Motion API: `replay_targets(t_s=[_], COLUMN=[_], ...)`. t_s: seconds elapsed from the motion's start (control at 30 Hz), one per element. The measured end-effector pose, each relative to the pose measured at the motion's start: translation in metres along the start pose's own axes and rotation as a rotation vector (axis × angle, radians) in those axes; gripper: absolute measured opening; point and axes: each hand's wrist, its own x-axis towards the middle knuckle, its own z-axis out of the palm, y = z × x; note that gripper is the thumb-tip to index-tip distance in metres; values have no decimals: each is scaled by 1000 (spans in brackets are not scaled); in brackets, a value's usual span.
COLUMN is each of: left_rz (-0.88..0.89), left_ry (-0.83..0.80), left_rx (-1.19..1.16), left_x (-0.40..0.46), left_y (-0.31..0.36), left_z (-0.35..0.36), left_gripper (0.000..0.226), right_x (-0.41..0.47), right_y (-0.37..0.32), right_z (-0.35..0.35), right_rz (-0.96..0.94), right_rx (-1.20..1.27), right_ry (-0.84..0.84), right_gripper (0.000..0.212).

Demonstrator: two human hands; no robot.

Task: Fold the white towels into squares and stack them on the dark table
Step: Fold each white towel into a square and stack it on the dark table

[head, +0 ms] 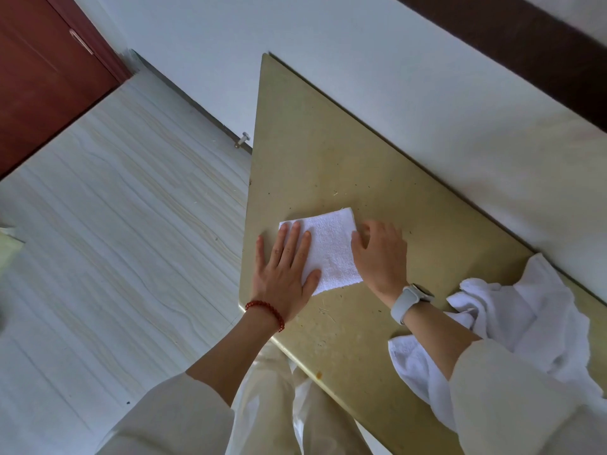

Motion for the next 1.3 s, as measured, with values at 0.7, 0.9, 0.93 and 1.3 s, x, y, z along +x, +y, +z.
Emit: replay_targets(t_s=[0.7, 0.9, 0.93, 1.3], left_rz=[-63, -157, -205, -502], left_ry=[-41, 0, 7, -212], left_rx=[29, -179, -280, -1872], left_x=[-2, -7, -9, -12], left_y=[5, 10, 9, -45], left_z=[-4, -7, -12, -101], left_gripper=[63, 73, 79, 49], right_x=[4, -4, -5, -3], right_y=[-26, -31, -33, -96], right_z=[-14, -27, -33, -106], right_rz=[206, 50, 11, -369], right_rx=[200, 339, 353, 640], right_ry=[-140, -166, -164, -218], right_gripper=[17, 17, 14, 15])
